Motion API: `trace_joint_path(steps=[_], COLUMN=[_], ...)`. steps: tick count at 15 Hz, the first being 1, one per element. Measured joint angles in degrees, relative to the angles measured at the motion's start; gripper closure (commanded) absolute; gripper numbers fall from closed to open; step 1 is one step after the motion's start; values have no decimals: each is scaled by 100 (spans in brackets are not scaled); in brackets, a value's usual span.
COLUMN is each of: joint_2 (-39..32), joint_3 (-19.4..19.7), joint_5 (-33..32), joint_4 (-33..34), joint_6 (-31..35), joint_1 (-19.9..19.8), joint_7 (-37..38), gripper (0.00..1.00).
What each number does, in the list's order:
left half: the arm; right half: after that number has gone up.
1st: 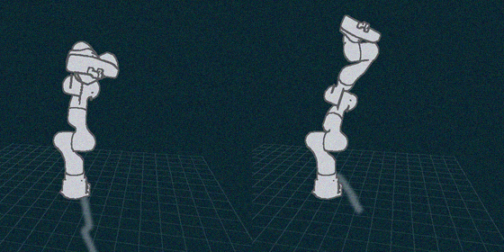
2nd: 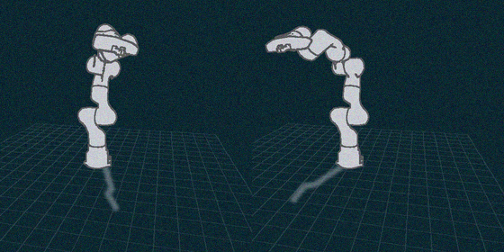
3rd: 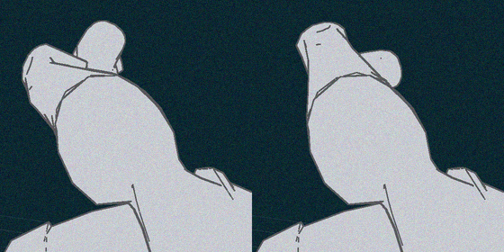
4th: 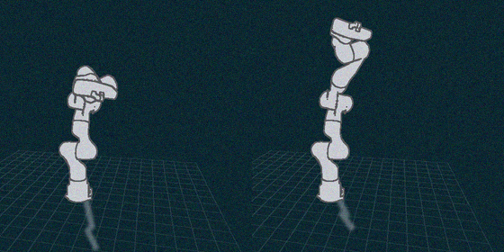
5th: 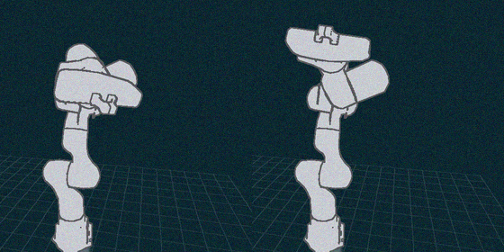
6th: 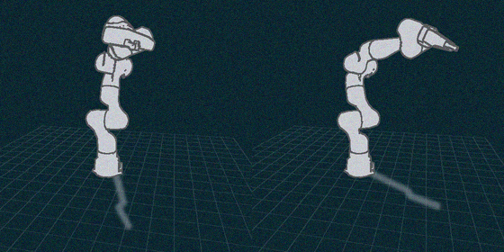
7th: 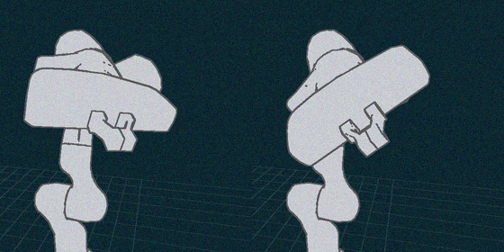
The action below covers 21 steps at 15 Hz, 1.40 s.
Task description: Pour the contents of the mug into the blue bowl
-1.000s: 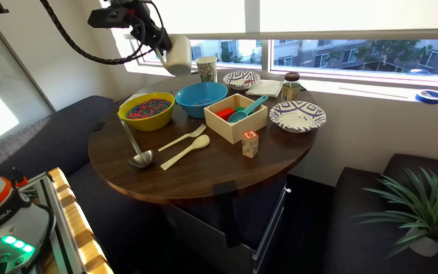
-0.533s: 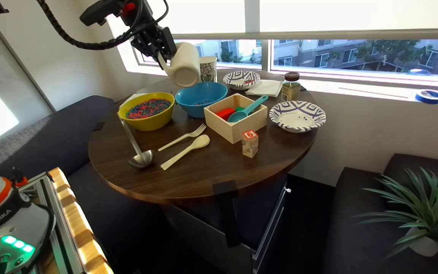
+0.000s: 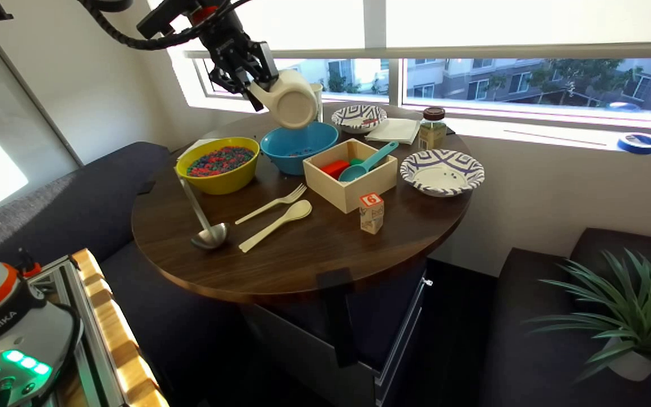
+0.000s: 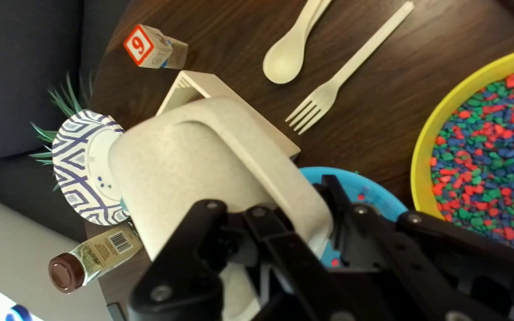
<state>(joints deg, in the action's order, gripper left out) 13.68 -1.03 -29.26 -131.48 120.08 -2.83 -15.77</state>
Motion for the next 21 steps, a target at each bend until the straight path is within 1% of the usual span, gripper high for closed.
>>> trace_joint_path(steps=[5,10,16,18,21], joint_2=[-571,-1001,-1380,-1503,-1688], joint_3=[-172,-300,-492,-534,-569], joint_5=[-648,-1371,-2403,-2673,-3031], joint_4=[322,569,735,739,741], joint_6=[-532,-1071,-1901,-2064,-2131], joint_1=[127,364,681,775,868], joint_7=[4,29,360,449,572], gripper=[99,99,99,99,99])
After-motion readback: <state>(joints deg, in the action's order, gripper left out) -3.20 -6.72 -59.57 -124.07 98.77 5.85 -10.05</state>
